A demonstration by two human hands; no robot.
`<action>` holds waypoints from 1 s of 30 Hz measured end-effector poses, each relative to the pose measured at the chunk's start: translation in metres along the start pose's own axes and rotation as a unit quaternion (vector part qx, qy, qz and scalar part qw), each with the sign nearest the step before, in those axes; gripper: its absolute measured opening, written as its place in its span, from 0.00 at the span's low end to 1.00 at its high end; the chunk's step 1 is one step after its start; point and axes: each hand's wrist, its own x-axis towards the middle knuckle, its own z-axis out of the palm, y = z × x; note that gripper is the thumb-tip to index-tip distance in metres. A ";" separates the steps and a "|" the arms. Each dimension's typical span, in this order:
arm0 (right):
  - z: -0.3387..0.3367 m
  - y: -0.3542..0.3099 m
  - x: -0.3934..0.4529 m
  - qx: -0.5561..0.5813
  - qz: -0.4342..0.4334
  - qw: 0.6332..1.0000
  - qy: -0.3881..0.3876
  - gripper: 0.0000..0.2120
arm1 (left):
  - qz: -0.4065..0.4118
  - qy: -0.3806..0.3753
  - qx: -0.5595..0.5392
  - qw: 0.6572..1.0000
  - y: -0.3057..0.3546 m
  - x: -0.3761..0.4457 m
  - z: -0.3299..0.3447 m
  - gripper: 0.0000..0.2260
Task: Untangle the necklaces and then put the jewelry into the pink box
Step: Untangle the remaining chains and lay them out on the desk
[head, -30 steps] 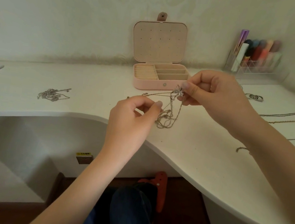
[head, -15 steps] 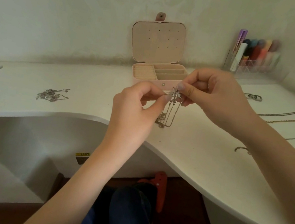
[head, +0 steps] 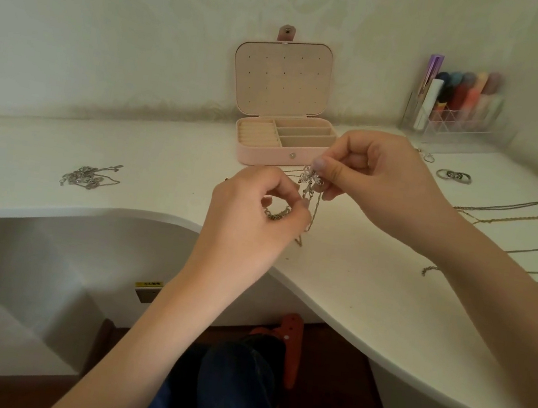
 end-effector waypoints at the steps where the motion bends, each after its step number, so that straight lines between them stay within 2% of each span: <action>1: 0.001 0.000 0.000 0.010 0.002 1.000 -0.003 0.05 | -0.012 -0.004 -0.001 1.000 0.000 0.000 0.000 0.03; 4: 0.002 0.000 0.000 0.032 0.004 0.999 -0.007 0.04 | -0.057 -0.019 -0.018 0.998 -0.003 0.003 -0.001 0.05; 6: 0.001 -0.001 0.000 0.046 0.006 0.999 -0.008 0.05 | -0.093 -0.031 -0.087 0.991 -0.005 0.006 -0.002 0.06; 9: 0.000 0.000 0.001 0.069 0.012 0.998 -0.011 0.06 | -0.130 -0.054 -0.231 0.963 -0.005 0.009 -0.003 0.07; 11: 0.001 0.000 0.001 0.079 0.017 0.997 -0.017 0.06 | -0.139 -0.079 -0.263 0.951 -0.002 0.009 -0.003 0.08; 15: 0.001 -0.001 0.001 0.090 0.026 0.995 -0.017 0.07 | -0.132 -0.101 -0.277 0.946 -0.002 0.008 -0.004 0.07; 23: -0.004 -0.004 0.002 0.121 0.037 0.992 0.009 0.08 | -0.126 -0.101 -0.214 0.963 -0.010 0.009 -0.003 0.06; 30: -0.013 -0.004 0.006 0.126 0.036 0.990 0.042 0.09 | -0.172 -0.013 -0.208 0.963 -0.022 0.011 -0.007 0.05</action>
